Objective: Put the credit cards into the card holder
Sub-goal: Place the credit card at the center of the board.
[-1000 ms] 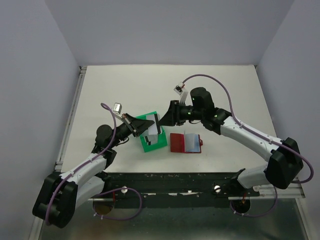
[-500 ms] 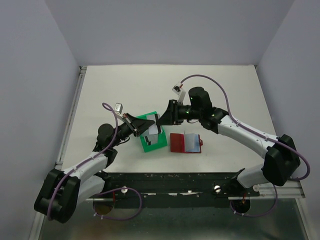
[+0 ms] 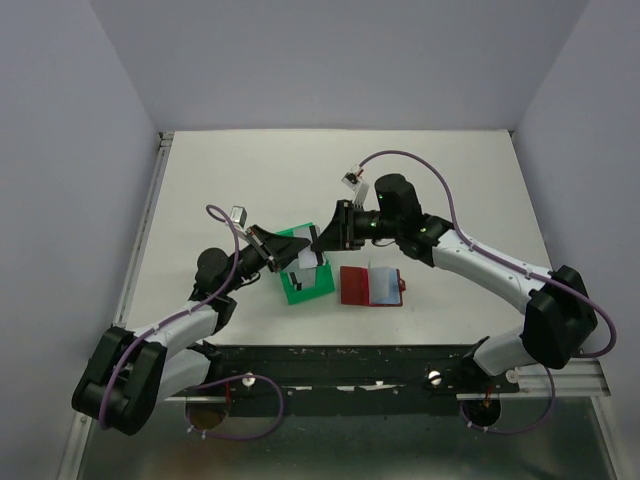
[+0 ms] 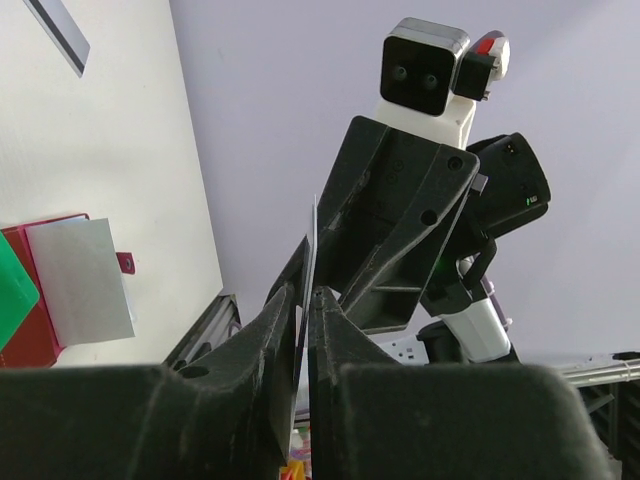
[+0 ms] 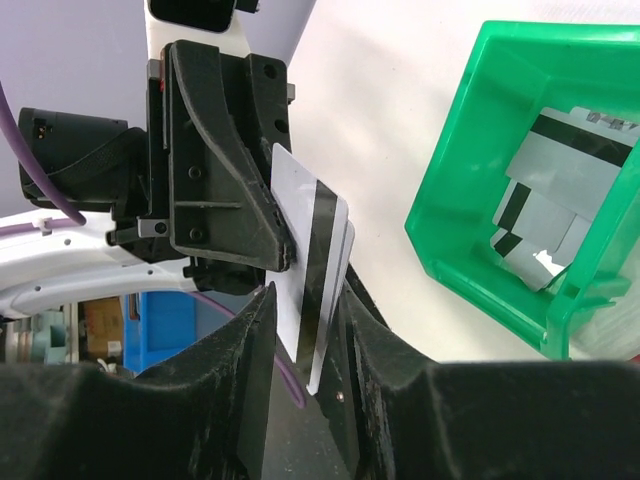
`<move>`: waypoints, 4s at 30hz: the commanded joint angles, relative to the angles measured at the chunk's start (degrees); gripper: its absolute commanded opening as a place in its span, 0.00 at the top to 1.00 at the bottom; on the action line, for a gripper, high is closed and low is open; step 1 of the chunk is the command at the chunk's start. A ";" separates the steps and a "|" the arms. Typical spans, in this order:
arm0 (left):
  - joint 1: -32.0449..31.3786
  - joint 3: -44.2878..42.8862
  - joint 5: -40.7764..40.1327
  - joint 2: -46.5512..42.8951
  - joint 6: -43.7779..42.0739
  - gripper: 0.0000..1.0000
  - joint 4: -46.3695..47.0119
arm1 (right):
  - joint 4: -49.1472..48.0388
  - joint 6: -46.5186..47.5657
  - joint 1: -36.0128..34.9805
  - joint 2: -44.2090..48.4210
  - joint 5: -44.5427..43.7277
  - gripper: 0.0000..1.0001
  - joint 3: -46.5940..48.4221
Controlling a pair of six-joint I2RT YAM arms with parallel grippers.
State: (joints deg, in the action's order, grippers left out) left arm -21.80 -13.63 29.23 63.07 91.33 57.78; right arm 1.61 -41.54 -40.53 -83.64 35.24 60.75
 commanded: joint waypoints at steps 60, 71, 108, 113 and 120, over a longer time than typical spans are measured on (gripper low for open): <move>-0.08 0.80 -0.67 -0.49 1.22 0.79 3.22 | 8.41 4.19 -0.25 4.09 -9.58 0.82 0.95; 0.01 0.88 -0.67 -0.75 1.31 0.82 3.22 | 8.85 4.19 -0.25 4.62 -10.72 0.97 0.86; 0.01 1.50 -1.46 -0.23 1.57 1.00 4.36 | 7.62 2.60 -0.16 4.97 -6.42 0.75 -0.72; 0.01 1.41 -1.64 -0.05 1.66 1.00 4.62 | 7.27 1.82 -0.07 6.64 -5.80 0.67 -2.56; 0.09 1.50 -1.64 0.74 1.83 1.00 5.33 | 5.87 0.50 -0.16 8.66 -5.19 0.66 -4.41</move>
State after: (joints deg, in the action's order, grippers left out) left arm -21.80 -12.62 29.10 63.20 92.42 59.92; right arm 8.95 -39.83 -40.53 -76.64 28.14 57.71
